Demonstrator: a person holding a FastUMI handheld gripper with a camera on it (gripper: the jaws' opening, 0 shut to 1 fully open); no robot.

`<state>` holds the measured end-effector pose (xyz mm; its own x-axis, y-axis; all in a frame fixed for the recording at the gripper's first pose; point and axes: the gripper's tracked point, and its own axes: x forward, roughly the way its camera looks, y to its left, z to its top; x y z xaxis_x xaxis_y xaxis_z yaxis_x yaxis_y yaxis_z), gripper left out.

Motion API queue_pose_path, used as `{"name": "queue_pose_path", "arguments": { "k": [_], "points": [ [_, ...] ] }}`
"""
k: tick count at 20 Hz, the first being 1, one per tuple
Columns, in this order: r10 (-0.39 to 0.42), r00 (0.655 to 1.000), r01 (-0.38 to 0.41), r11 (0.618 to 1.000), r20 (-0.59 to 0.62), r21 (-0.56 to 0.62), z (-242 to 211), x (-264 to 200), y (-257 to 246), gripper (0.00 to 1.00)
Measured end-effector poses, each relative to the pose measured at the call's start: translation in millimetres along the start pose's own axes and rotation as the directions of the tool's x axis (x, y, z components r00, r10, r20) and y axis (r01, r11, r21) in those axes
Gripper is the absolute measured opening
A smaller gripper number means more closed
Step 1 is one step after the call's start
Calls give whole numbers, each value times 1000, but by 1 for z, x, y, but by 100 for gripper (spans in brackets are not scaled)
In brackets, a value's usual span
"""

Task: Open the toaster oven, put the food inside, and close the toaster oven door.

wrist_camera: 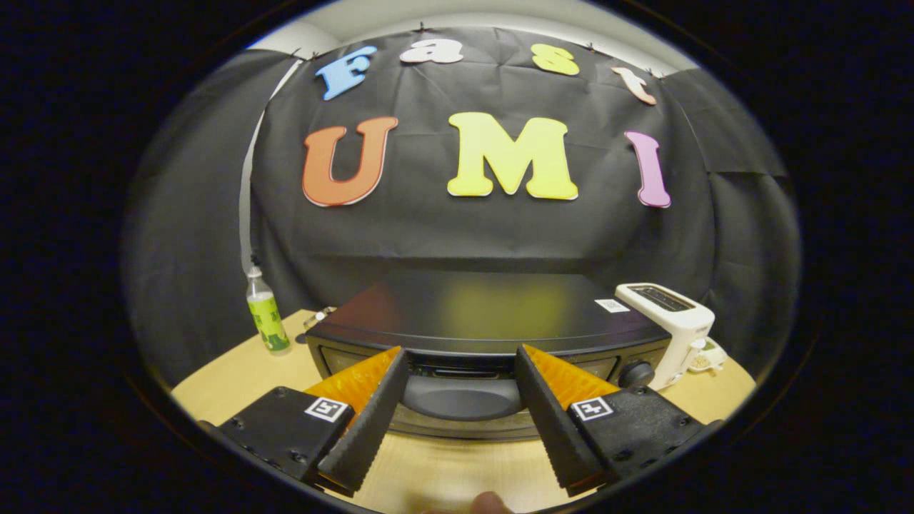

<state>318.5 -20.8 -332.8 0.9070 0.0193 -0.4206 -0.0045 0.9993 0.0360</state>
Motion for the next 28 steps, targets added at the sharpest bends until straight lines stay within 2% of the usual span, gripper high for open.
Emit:
{"name": "queue_pose_path", "arguments": {
  "k": [5,11,15,18,23,26,28],
  "points": [
    [6,1000,-6,1000,-21,3,-5,0,0,100],
    [-7,999,8,1000,-45,10,-16,-25,3,100],
    [-7,992,9,1000,-129,15,-43,-54,5,100],
    [-23,983,18,999,-185,-30,-63,-73,6,100],
    [-21,961,10,999,-274,-40,-103,-95,8,100],
    [1,945,-4,1000,-327,-9,-124,-103,7,100],
    [23,920,-14,1000,-391,28,-143,-107,7,100]
  ]
}}
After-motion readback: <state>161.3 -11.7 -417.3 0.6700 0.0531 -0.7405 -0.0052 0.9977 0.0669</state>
